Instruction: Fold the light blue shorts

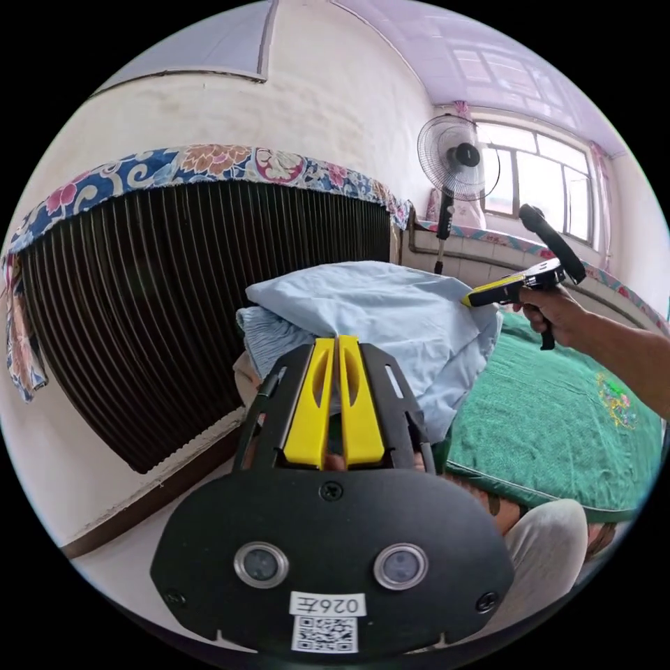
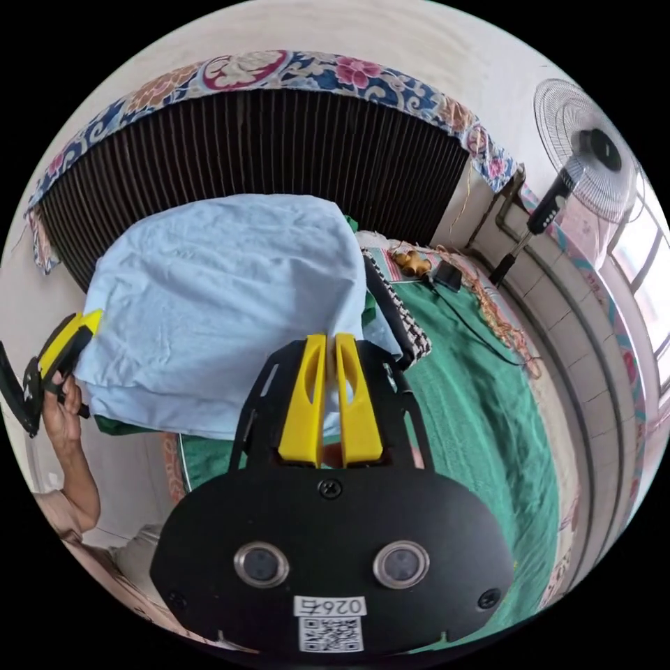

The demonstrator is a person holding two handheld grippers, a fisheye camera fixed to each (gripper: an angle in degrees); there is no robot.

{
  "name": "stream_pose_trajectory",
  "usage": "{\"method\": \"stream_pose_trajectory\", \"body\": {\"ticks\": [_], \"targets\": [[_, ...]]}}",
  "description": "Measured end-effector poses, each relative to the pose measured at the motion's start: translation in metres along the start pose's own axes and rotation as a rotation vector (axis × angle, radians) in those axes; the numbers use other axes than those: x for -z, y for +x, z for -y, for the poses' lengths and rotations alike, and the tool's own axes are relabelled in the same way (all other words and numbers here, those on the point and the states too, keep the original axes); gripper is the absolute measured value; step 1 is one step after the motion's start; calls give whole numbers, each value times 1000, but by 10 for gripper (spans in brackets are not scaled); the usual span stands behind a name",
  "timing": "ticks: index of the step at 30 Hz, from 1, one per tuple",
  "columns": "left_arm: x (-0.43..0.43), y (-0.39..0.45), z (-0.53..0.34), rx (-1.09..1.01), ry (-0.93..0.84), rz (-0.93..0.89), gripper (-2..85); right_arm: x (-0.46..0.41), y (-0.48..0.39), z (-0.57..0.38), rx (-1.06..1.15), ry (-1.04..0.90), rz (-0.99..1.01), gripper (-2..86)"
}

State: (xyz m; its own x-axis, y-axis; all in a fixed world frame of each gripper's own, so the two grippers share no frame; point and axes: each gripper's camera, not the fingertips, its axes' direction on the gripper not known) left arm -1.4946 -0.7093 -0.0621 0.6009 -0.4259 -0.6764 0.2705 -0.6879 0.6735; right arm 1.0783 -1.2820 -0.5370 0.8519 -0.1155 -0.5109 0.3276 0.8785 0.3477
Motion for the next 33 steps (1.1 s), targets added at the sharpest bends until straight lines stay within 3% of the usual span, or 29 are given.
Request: {"method": "stream_pose_trajectory", "body": {"ticks": [6, 12, 15, 19, 22, 26, 29, 33], "targets": [[52, 11, -45, 92, 115, -258, -6, 58, -32, -30, 60, 82, -24, -15], [78, 106, -86, 47, 87, -584, -6, 155, -37, -133, 62, 136, -129, -16], [88, 191, -115, -9, 27, -760, -6, 202, -21, -220, -16, 110, -119, -16], [105, 342, -167, -166, -135, -1043, -6, 255, -2, -383, -158, 12, -306, -16], [142, 451, -193, -375, -216, -1061, -6, 278, 16, -519, -316, -106, -401, -15], [173, 589, -235, -530, -361, -1339, -6, 297, 39, -693, -602, -147, -331, -8], [190, 662, -263, -586, -403, -1384, -6, 299, 39, -784, -744, -161, -283, 27], [201, 698, -308, -581, -398, -1420, -5, 328, 14, -836, -821, -64, -318, 69]]}}
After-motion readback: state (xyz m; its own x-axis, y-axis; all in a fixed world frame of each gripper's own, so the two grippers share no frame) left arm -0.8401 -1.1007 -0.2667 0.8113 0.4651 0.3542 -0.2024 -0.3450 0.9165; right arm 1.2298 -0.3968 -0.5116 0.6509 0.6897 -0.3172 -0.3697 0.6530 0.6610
